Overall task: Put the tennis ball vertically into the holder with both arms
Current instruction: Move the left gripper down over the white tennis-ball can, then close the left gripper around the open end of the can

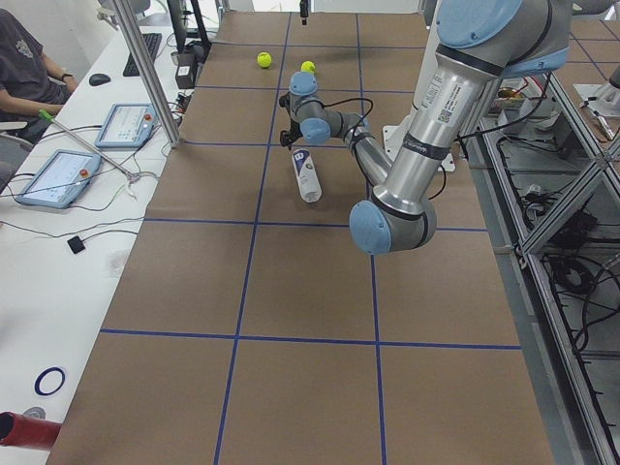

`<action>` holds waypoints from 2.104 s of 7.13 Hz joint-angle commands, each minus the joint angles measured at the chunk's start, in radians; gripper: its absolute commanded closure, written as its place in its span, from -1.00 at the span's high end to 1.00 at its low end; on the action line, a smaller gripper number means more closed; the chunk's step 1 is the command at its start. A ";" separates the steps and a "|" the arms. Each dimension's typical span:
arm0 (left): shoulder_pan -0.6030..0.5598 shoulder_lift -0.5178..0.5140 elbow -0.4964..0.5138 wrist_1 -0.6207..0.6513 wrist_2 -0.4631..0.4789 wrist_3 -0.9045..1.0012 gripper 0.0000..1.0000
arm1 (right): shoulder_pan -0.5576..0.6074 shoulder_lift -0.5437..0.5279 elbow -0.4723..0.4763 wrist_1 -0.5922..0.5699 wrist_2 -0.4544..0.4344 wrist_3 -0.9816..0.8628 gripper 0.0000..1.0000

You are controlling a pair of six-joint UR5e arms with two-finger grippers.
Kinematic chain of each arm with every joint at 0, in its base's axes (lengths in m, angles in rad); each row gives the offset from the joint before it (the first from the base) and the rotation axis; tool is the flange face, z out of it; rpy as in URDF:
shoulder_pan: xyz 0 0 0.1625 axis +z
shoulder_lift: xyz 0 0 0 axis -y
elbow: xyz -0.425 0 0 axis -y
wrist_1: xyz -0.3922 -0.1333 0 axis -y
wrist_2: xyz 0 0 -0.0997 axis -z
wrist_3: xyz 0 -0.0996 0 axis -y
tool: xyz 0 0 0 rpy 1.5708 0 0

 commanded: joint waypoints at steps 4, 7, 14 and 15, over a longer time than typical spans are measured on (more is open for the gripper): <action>0.034 -0.144 0.173 0.059 0.044 0.116 0.99 | -0.001 0.000 0.000 0.000 0.000 0.002 0.98; 0.056 -0.140 0.183 0.070 0.047 0.136 0.99 | -0.004 0.000 0.000 0.000 0.000 0.000 0.98; 0.061 -0.140 0.202 0.070 0.078 0.173 0.99 | -0.004 0.008 0.002 0.000 0.002 0.002 0.98; 0.073 -0.140 0.209 0.070 0.107 0.173 0.99 | -0.004 0.008 0.003 0.000 0.002 0.002 0.98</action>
